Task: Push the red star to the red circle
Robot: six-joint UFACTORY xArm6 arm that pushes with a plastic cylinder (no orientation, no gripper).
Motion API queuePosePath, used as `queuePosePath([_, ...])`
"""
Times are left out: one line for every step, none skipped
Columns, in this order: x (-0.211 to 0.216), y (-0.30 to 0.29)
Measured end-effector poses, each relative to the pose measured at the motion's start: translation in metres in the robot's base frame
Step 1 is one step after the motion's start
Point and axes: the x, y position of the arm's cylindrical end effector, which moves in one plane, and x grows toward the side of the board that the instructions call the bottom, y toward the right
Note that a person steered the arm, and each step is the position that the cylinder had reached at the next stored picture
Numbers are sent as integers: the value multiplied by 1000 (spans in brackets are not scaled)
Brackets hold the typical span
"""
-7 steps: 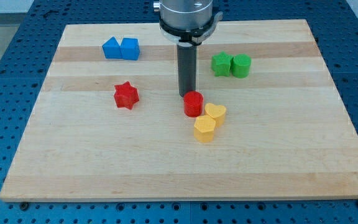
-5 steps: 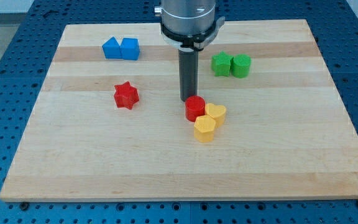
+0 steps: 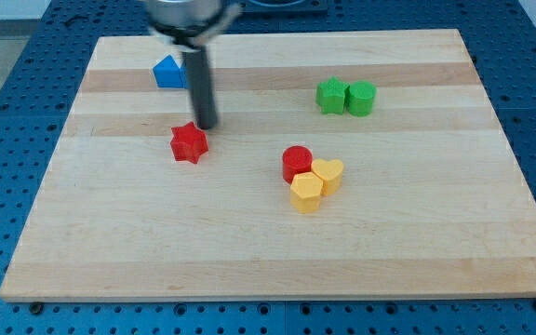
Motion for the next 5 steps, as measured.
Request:
queuePosePath([11,-64])
queuePosePath([35,-63])
queuePosePath([40,-34])
queuePosePath([27,-28])
queuePosePath([28,-2])
